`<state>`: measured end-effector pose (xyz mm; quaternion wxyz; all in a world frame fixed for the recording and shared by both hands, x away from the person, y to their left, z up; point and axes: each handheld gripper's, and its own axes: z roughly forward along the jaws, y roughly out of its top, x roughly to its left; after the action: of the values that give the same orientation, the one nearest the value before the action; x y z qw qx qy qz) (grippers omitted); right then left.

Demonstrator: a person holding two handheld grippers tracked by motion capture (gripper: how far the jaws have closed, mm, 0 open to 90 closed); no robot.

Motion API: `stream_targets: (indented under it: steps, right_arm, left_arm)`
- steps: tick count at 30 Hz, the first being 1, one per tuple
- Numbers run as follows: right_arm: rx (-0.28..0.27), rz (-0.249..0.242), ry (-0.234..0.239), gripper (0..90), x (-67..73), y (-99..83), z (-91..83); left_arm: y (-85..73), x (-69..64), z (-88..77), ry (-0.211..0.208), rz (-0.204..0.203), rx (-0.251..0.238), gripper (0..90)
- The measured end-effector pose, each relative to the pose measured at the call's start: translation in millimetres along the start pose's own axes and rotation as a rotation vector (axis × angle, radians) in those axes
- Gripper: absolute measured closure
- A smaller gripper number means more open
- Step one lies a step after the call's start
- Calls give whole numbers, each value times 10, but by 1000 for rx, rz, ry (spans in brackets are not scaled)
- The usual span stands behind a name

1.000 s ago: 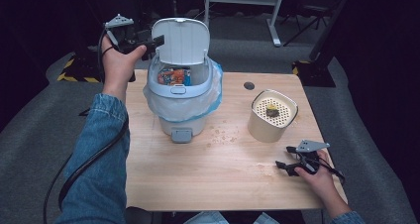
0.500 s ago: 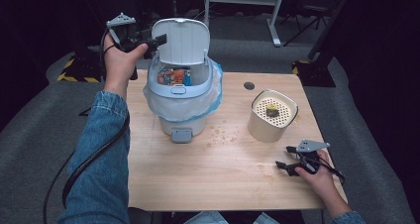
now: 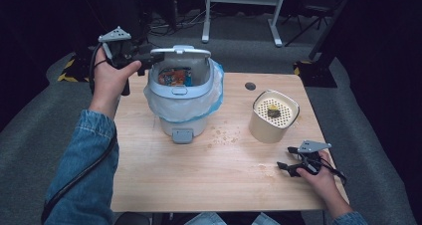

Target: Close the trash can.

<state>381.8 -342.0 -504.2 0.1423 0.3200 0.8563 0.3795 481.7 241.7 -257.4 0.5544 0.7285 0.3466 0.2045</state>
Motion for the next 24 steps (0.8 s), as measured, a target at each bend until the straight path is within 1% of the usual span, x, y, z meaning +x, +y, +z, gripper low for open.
stream_targets:
  steps: [1,2,3,4,5,8,10,11,13,15,16,17,18,23,24]
  right_arm:
    - [0,-1,1,182,-1,0,0]
    - [0,-1,1,183,-1,0,0]
    - [0,-1,2,182,-2,1,0]
    - [0,-1,2,182,-2,1,0]
    - [0,-2,2,182,-3,1,1]
    - [0,-3,3,182,-4,2,2]
    - [0,-4,4,182,-5,2,2]
    - [0,-4,4,182,-5,2,2]
    - [0,-4,4,181,-5,2,2]
    - [0,-7,7,181,-8,3,4]
    - [0,-7,8,181,-9,4,4]
    - [0,-9,9,181,-11,4,5]
    - [0,-9,9,180,-12,5,6]
    - [0,-10,10,180,-13,5,6]
    - [0,-10,10,180,-13,5,6]
  left_arm:
    - [-42,-65,-33,16,25,10,372]
    - [-42,-65,-33,16,25,10,371]
    - [-66,-116,-74,22,31,6,369]
    - [-66,-116,-74,22,31,6,367]
    - [-81,-156,-121,17,33,4,367]
    - [-96,-185,-160,13,34,-1,365]
    - [-117,-238,-212,15,54,7,365]
    - [-121,-259,-228,12,55,4,362]
    - [-126,-303,-257,-23,34,-2,369]
    - [-128,-354,-276,-39,42,-1,368]
    - [-128,-354,-276,-39,42,-1,370]
    - [-138,-397,-277,-63,36,6,375]
    - [-146,-414,-271,-77,27,10,382]
    - [-177,-468,-216,-116,-4,24,453]
    - [-177,-468,-216,-116,-4,24,468]
